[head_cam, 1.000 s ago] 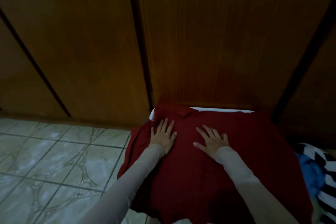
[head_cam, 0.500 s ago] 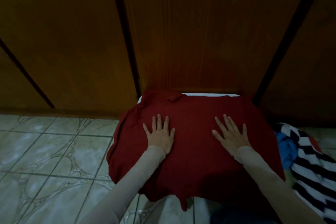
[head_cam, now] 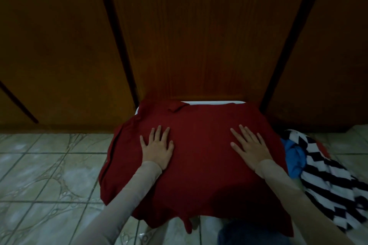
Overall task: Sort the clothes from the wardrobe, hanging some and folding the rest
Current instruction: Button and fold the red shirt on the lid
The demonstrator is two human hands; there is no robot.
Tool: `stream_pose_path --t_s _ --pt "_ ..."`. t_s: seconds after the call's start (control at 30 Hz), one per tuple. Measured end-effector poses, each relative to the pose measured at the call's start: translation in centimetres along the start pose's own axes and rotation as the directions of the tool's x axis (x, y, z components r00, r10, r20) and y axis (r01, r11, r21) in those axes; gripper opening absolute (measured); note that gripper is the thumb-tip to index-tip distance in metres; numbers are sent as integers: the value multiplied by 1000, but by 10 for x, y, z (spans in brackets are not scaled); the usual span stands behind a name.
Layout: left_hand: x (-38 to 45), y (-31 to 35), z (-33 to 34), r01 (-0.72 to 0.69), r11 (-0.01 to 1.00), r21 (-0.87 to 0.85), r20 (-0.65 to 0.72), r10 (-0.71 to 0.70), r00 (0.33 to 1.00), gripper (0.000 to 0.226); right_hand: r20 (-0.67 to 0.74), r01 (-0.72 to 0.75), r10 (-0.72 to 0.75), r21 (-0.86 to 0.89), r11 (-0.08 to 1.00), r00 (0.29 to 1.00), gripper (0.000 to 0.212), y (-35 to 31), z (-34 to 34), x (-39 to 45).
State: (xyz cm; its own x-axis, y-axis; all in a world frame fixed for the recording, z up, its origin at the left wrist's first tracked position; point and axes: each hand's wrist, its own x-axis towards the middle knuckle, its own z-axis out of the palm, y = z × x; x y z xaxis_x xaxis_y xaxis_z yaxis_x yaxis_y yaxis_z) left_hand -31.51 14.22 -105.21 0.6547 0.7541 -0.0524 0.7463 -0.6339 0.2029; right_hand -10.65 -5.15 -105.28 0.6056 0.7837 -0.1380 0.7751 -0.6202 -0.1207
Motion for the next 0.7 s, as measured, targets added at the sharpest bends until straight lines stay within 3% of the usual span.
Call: stream_pose_path --t_s 0.07,0.33,0.57,0.7 --pt "5 8 -2 -16 1000 25 -18 17 1000 53 -22 -4 4 25 1000 1000 53 0 -1 3" --pt "57 46 -1 -319 946 53 46 317 947 48 -17 -27 26 -49 998 1000 47 3 -22 48" --pt "94 64 6 -329 940 91 -53 334 941 51 40 -35 35 -3 999 999 50 6 -37 83" --pt "106 63 7 -309 950 33 -73 311 948 62 58 -27 21 94 995 998 67 5 -45 100"
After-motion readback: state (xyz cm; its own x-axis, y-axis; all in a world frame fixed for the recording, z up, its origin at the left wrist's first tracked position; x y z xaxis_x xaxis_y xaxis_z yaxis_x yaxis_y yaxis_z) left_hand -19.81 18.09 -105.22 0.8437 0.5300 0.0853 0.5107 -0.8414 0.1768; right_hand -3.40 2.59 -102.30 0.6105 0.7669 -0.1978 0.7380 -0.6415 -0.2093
